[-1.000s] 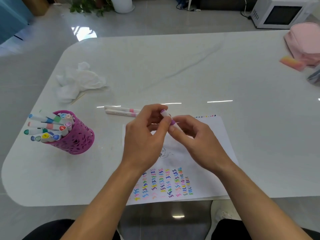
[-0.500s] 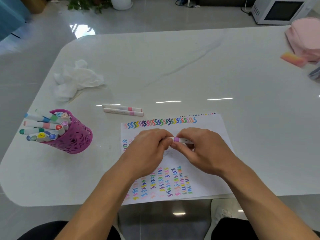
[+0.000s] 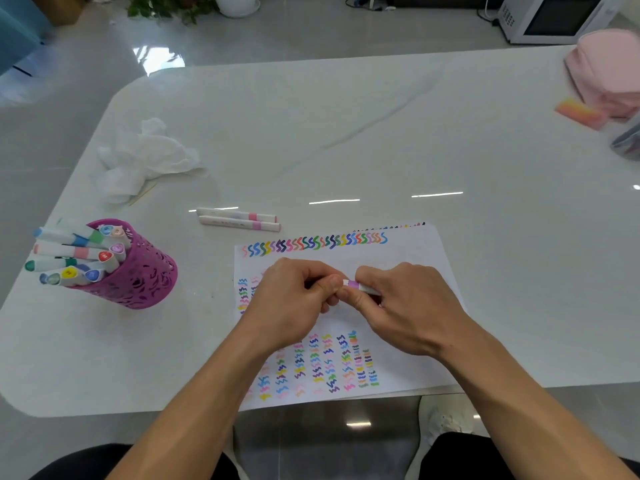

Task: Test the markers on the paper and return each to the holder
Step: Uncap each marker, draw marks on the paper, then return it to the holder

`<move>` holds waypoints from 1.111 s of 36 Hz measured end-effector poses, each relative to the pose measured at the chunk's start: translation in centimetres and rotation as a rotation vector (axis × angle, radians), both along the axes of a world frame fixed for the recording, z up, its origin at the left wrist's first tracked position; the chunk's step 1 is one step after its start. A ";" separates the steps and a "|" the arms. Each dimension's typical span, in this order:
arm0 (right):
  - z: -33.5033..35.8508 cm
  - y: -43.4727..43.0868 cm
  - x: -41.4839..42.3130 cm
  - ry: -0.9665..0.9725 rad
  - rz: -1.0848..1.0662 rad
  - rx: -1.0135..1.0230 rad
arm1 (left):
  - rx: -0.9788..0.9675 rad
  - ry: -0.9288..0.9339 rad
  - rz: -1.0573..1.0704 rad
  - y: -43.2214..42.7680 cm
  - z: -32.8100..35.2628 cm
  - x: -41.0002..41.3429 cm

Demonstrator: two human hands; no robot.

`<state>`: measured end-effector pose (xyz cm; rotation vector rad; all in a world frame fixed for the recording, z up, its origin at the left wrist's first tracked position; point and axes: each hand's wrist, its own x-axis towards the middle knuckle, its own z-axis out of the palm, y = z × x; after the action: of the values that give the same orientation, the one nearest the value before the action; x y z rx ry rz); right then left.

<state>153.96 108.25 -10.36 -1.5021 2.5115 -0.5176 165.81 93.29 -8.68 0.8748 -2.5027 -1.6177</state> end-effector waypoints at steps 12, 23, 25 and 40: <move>0.8 0.1 -0.6 -0.334 -0.152 -0.023 | -0.021 0.074 0.158 -0.8 0.0 -0.6; 1.2 0.7 -2.9 -0.697 -0.379 -0.481 | -0.426 0.055 0.096 0.2 -0.7 -1.0; 1.2 0.8 -3.0 -0.758 -0.392 -0.495 | -0.439 0.061 0.081 0.3 -0.8 -1.2; 0.2 1.2 -4.3 -0.918 -0.445 -0.633 | -0.538 0.070 0.040 0.3 -1.6 -1.5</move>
<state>149.63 109.41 -10.14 -0.5173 1.9409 -1.7158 164.36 93.55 -10.26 0.7674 -2.6388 -0.8626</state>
